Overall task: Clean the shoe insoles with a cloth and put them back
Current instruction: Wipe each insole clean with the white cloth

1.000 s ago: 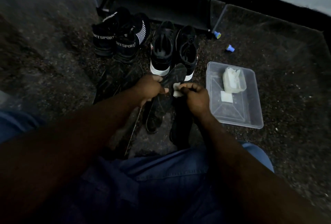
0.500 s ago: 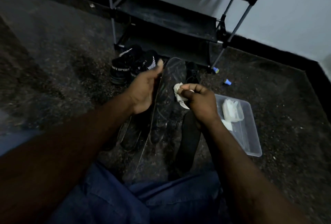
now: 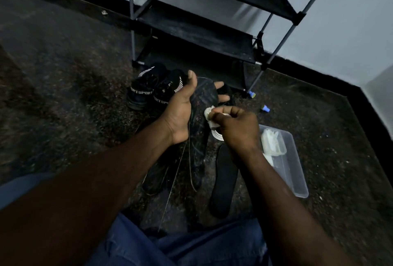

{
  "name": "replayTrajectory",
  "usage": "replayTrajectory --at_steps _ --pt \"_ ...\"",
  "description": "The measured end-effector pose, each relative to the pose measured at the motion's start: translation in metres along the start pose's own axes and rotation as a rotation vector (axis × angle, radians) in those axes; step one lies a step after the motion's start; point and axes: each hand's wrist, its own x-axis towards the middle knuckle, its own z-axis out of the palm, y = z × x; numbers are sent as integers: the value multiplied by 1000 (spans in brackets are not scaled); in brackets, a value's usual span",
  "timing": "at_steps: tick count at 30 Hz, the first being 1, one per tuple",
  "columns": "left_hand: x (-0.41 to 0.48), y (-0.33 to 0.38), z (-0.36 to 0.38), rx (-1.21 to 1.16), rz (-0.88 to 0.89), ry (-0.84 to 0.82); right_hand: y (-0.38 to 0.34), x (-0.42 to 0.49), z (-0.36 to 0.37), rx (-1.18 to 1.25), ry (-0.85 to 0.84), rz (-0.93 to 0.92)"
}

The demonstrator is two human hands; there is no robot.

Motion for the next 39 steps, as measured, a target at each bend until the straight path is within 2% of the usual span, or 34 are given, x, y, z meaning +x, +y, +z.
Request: replayTrajectory --at_steps 6,9,18,24,26,29,32,39 --pt "14 0 -6 -124 -13 37 -20 -8 -2 -147 219 -282" --pt "16 -1 -8 -141 -19 19 -29 -4 0 -221 250 -359" --pt "9 -1 -6 -206 -110 -51 -16 9 -10 -167 166 -111" --pt "8 4 -3 -150 -92 21 -14 2 -13 -124 109 -73" --pt "8 4 -3 -134 -75 41 -12 -2 -11 -159 177 -149" --pt "10 4 -7 -81 -39 58 -15 -14 -7 -209 319 -365" --pt "11 1 -8 -61 -65 22 -21 -11 1 -180 272 -447" --pt "13 -7 -7 13 -71 3 -18 17 16 -496 257 -544"
